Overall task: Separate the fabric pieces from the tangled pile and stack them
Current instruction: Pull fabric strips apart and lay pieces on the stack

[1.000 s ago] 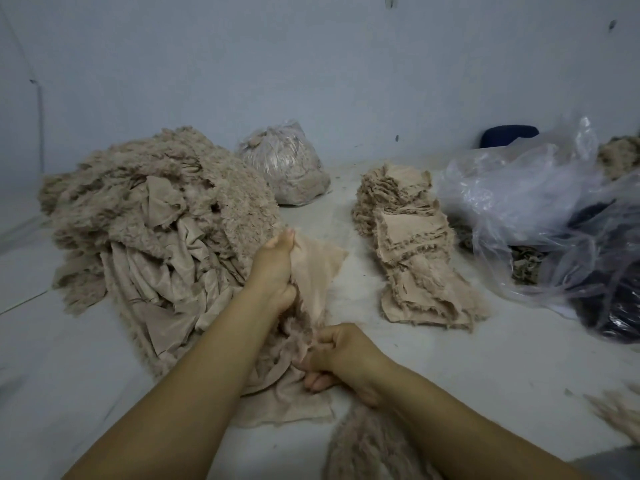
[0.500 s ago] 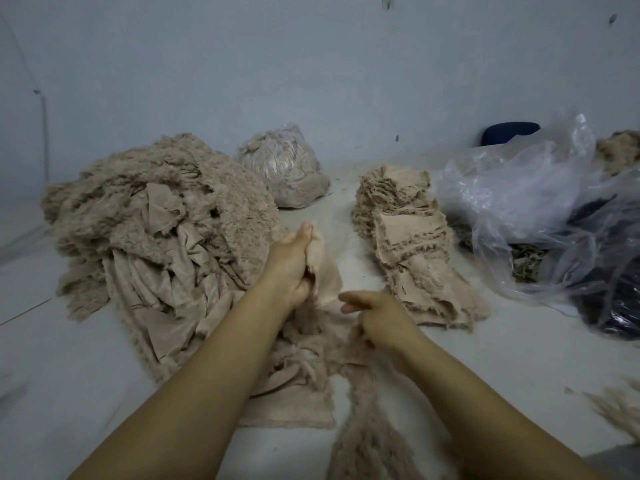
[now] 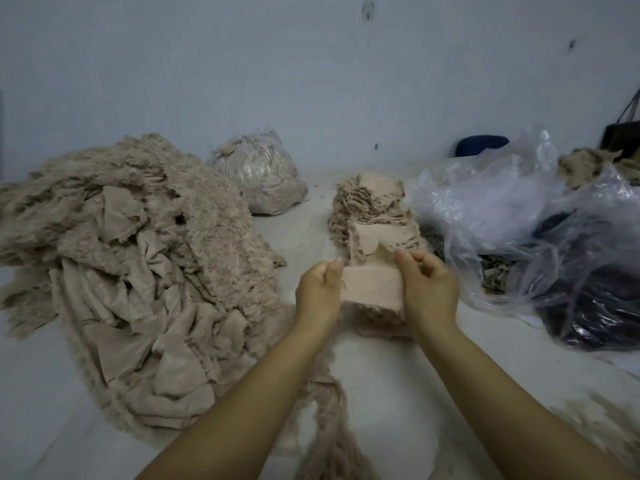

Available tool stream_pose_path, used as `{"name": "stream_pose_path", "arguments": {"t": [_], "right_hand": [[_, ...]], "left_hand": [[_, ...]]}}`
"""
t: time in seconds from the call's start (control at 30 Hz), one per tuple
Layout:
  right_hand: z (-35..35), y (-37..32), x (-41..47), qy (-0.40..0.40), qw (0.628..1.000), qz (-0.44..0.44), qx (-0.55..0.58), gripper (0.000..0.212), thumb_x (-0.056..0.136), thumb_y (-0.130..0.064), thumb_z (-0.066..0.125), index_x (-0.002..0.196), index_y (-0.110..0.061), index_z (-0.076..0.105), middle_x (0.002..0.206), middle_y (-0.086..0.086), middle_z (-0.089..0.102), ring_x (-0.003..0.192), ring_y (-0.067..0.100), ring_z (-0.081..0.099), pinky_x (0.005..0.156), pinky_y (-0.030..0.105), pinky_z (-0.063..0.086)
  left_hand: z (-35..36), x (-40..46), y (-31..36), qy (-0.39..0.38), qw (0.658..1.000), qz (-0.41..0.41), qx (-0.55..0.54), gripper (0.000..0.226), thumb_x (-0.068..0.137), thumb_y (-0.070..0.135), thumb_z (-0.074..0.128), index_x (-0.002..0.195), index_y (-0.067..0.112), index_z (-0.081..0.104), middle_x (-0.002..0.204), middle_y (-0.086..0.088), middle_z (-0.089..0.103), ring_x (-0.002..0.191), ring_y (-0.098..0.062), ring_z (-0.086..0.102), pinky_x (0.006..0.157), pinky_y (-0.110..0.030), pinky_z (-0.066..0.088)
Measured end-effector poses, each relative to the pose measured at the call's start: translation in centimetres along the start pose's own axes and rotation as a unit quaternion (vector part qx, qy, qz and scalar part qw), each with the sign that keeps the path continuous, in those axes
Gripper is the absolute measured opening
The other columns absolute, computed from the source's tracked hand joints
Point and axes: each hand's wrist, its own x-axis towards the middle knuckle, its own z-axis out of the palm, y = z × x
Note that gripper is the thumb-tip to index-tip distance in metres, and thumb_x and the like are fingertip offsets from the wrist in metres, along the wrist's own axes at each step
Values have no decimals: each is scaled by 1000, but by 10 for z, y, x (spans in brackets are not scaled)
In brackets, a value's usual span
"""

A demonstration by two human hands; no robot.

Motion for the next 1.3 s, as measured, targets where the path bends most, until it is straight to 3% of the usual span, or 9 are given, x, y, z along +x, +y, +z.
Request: {"name": "stream_pose_path", "arguments": {"t": [0.23,0.43,0.53,0.73,0.9,1.0,1.1,1.2,1.3], "right_hand": [[-21,12,52,-48,987,-22,-151,18,88,-27,67,70,-24,67,75,-6,68,72,9,60,67,25,43],[-32,31,58,-41,925,-39,-376,26,94,-36,56,112,-17,60,108,5,64,101,25,57,75,32,41],[-28,27,42,-38,923,-169,-344,34,96,-29,53,126,-14,56,125,11,57,118,29,50,97,40,42],[-23,51,16,-294,742,-136,-587,48,101,-50,23,146,-35,31,160,-7,15,148,17,7,117,48,0],[-10,41,8,-276,735,-172,-596,54,94,-61,15,147,-48,19,162,0,2,148,29,-3,114,58,-4],[-7,37,-7,-325,711,-128,-610,55,96,-62,19,148,-46,19,162,3,-2,147,32,-9,113,58,-11],[6,21,-34,-232,804,-255,-485,45,99,-51,30,133,-31,52,143,13,43,137,27,31,112,48,14],[27,5,-86,-328,872,-235,-278,30,94,-50,41,73,-35,57,76,-11,58,75,7,50,73,30,35],[47,16,-122,-411,821,-188,-348,37,80,-59,63,97,-26,64,91,-6,56,88,12,50,79,27,39]], "left_hand": [[38,24,3,-99,988,-109,36,30,100,34,43,87,10,56,50,-6,52,28,-10,44,34,-17,34],[22,16,-8,-124,976,-175,28,25,98,33,48,89,9,52,65,-9,58,31,-10,48,34,-17,37],[-15,18,-2,-119,984,-132,26,22,98,31,47,88,13,54,81,-5,61,38,-10,51,37,-20,40],[-106,-7,1,-273,950,-13,149,15,95,17,54,84,10,62,66,3,66,51,-11,57,46,-22,48],[-152,-30,-6,-334,899,64,277,6,86,28,67,90,26,70,86,15,68,85,4,61,75,-7,43],[-170,-37,-8,-380,842,55,379,42,75,51,71,112,31,65,110,32,52,104,21,45,85,4,30],[-182,-39,-21,-400,800,75,442,48,75,53,70,113,24,66,120,22,50,110,12,43,91,1,28],[-177,-41,-31,-312,872,67,370,14,92,25,59,89,13,66,93,1,64,88,-1,56,81,-26,42],[-173,-39,-31,-235,941,15,242,15,97,10,49,91,2,61,92,-18,64,87,-12,57,82,-42,45]]}}
